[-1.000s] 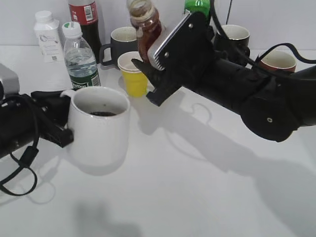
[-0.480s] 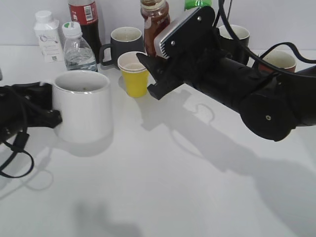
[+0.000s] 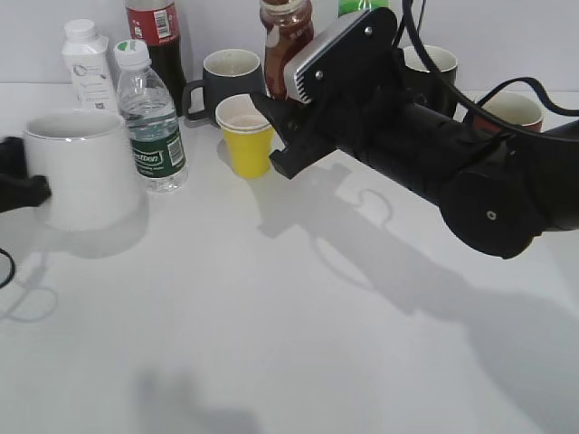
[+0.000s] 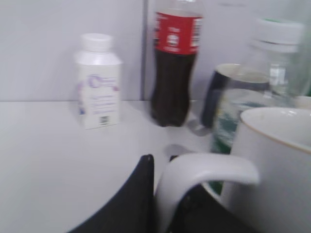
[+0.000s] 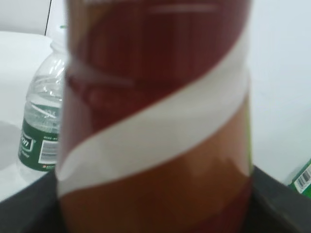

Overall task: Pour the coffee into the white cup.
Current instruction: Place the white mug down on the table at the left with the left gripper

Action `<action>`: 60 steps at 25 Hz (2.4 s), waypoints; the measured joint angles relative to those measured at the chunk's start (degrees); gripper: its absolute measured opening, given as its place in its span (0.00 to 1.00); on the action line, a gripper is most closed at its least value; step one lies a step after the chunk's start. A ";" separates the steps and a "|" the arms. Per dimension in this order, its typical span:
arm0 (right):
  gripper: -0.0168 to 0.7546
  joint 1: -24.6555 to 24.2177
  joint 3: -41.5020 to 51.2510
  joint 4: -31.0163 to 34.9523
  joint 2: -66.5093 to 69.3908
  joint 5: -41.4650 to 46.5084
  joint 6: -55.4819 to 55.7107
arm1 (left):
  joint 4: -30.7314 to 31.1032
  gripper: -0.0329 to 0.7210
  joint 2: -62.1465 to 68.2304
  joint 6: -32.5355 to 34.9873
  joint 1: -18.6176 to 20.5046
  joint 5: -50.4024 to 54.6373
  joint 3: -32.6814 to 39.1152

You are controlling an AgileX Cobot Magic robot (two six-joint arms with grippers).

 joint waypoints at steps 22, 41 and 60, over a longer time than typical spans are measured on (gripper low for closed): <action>0.71 0.00 0.00 14.80 0.00 3.92 6.14 | -4.80 0.13 8.66 2.35 8.33 0.01 -12.08; 0.71 0.00 0.00 14.85 0.00 6.37 7.07 | -4.61 0.13 25.22 2.35 8.33 0.03 -28.12; 0.71 0.00 0.00 14.85 0.00 6.21 7.09 | -2.52 0.18 29.91 1.98 8.44 -1.75 -32.57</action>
